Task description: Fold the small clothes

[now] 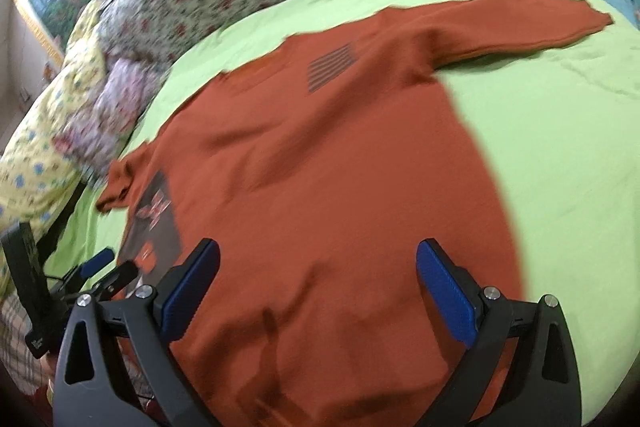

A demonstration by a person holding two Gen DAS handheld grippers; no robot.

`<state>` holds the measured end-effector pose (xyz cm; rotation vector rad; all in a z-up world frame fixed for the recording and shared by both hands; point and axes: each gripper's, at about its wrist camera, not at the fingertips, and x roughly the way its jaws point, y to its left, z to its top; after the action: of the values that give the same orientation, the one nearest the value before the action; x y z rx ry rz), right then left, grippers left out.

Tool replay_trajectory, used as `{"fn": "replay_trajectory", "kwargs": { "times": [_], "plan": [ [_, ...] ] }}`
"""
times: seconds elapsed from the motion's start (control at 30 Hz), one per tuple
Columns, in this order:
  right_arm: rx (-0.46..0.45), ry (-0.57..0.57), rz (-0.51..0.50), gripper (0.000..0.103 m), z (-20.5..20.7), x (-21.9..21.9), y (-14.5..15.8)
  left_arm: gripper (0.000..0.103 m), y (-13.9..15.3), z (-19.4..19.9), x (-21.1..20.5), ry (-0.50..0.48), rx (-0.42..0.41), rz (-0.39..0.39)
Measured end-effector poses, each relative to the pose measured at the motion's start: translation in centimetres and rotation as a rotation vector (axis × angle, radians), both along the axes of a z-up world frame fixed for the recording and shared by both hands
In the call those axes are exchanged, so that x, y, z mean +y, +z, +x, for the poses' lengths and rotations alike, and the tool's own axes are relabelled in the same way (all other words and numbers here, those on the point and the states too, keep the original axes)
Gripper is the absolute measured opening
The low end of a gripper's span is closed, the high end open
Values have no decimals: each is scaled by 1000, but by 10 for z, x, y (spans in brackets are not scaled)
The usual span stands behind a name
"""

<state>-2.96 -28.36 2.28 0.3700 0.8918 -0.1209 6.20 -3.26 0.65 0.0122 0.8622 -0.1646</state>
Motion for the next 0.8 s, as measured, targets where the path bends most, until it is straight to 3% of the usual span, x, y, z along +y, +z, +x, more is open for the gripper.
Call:
{"fn": "replay_trajectory", "kwargs": {
  "times": [0.3,0.57,0.8],
  "plan": [
    [-99,-195,-33,99,24,-121,26,101,14,65,-24,-38,-24,22],
    [-142,-457,59,98,54,-272,34,101,18,127,-23,17,-16,8],
    [-132,-672,56,86,68,-374,32,101,-2,149,-20,46,28,17]
  ]
}}
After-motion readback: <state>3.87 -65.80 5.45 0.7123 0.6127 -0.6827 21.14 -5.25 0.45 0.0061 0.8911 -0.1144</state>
